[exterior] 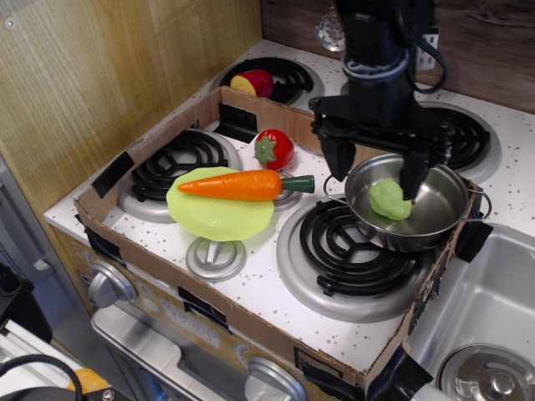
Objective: Take carrot off plate
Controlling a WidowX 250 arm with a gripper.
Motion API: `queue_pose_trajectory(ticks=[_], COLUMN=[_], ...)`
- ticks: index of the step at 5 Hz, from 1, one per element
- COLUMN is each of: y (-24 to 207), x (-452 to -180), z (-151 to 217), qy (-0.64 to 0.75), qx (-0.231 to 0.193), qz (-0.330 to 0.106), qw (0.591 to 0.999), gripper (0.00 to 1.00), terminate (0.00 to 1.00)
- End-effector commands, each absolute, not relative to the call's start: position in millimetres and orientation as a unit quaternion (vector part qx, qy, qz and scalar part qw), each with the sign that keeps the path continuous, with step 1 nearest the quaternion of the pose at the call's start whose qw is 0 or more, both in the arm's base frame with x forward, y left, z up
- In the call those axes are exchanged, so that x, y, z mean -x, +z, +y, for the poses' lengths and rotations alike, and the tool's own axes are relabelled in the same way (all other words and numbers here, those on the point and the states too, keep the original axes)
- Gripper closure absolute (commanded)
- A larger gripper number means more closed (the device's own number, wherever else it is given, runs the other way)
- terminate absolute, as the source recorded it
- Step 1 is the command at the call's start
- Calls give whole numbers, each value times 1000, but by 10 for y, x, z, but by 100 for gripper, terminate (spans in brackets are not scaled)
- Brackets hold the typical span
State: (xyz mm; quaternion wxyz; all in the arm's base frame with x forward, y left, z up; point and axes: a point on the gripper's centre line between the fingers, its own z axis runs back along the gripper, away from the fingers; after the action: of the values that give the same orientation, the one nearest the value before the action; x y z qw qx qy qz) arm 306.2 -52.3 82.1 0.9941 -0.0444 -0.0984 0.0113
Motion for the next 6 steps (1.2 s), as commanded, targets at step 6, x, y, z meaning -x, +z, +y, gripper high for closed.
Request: queue_pose_trajectory(ticks=[6], y=[580], x=[-3131], z=[497], qy=[-359], qx=[-12], qz=[-48], qw=[932], gripper=[0], terminate=[0])
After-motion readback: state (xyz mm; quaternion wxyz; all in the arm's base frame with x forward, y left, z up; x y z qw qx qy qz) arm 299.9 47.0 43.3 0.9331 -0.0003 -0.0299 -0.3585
